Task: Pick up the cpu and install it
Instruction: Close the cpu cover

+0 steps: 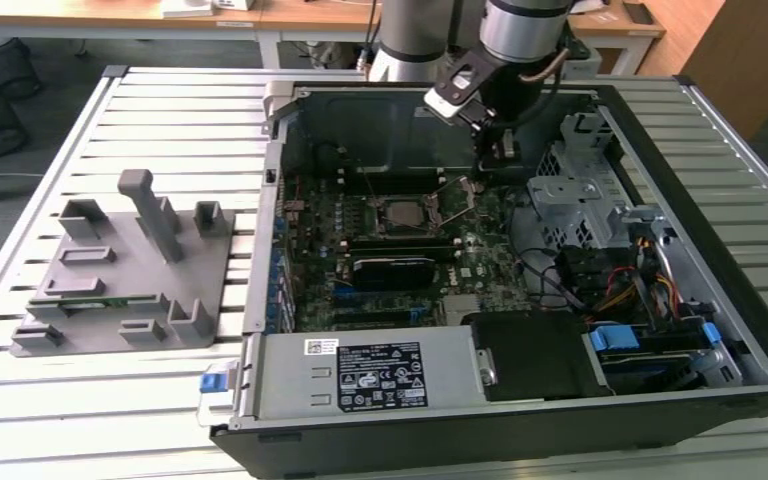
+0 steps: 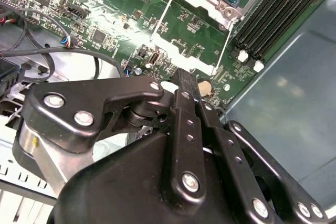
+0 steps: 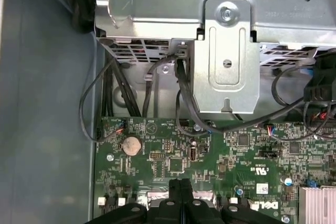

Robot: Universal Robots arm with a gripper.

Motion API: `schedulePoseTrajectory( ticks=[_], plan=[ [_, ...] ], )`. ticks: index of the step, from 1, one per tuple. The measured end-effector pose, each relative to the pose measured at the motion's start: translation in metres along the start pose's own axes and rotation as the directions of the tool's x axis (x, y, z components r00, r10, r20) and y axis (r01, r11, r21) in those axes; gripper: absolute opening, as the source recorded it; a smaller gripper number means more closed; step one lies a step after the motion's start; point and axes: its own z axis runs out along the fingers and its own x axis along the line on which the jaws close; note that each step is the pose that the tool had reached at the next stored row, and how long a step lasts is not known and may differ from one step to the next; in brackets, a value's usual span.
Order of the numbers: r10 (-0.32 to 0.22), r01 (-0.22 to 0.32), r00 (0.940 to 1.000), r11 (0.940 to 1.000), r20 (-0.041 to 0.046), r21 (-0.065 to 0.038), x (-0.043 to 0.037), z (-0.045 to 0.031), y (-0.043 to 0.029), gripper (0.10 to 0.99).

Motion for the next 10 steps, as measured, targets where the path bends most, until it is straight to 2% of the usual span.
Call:
schedulePoseTrajectory(
  ticks=[10],
  plan=[
    [0.000, 0.000, 1.0000, 1.0000, 0.0000, 0.002, 0.0001, 0.0062, 0.0003, 0.106]
  ],
)
